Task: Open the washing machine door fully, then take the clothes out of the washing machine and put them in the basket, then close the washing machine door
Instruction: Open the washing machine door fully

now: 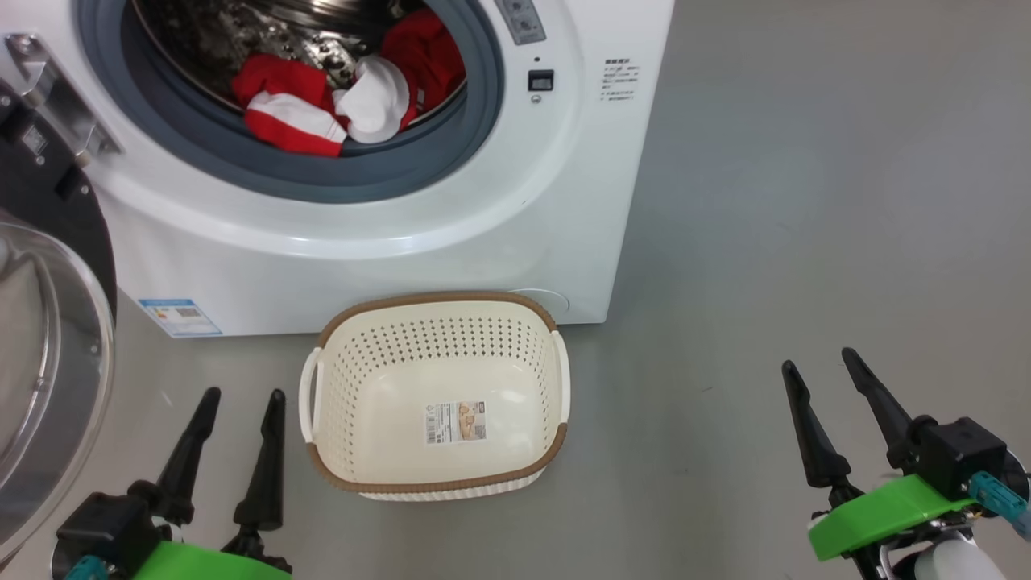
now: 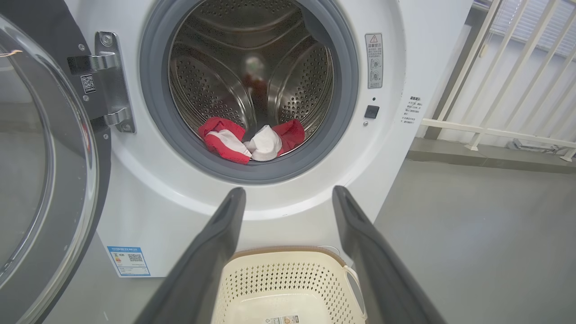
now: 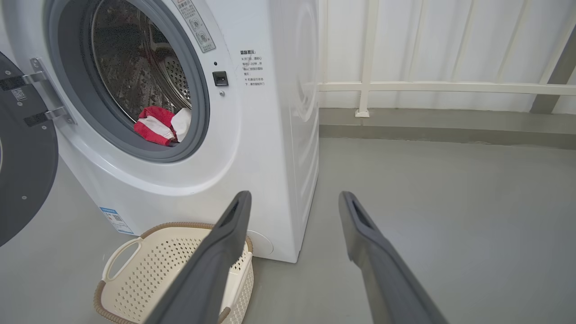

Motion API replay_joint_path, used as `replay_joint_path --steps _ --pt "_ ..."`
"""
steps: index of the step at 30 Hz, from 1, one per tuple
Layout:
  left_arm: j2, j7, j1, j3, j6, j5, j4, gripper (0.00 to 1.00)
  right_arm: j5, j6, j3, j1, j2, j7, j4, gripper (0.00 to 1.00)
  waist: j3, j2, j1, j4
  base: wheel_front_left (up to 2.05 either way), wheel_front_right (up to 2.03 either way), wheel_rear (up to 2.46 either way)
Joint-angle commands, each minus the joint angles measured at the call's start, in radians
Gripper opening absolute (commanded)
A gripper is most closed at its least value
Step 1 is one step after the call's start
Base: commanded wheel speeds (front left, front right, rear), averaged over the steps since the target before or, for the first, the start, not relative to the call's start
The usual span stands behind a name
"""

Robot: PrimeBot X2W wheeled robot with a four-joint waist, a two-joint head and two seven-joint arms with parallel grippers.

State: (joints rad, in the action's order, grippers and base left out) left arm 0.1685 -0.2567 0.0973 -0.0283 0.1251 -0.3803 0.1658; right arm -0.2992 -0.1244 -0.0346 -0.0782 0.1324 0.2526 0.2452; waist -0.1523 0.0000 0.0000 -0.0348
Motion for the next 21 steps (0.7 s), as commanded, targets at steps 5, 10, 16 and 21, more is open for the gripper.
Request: replay_joint_path --steps 5,10,16,21 --pt "0.032 -0.005 -0.012 0.021 0.006 -0.007 -0.040 1.00 0.001 -0.006 0.000 0.027 0.009 0.009 -0.031 1.00 0.018 0.0000 0.0000 0.019 0.00 0.00 0.00" --pt "0.032 -0.005 -0.021 0.017 0.006 -0.011 -0.041 1.00 0.001 -0.006 0.008 0.039 0.009 0.009 -0.033 1.00 0.028 0.0000 0.0000 0.022 0.00 0.00 0.00" --pt "0.026 -0.005 -0.027 0.019 0.006 -0.010 -0.042 1.00 0.001 -0.006 0.013 0.045 0.010 0.009 -0.032 1.00 0.035 0.0000 0.0000 0.020 0.00 0.00 0.00" --pt "0.025 -0.005 -0.022 0.021 0.006 -0.012 -0.045 1.00 0.003 -0.006 0.014 0.042 0.010 0.009 -0.036 1.00 0.032 0.0000 0.0000 0.017 0.00 0.00 0.00"
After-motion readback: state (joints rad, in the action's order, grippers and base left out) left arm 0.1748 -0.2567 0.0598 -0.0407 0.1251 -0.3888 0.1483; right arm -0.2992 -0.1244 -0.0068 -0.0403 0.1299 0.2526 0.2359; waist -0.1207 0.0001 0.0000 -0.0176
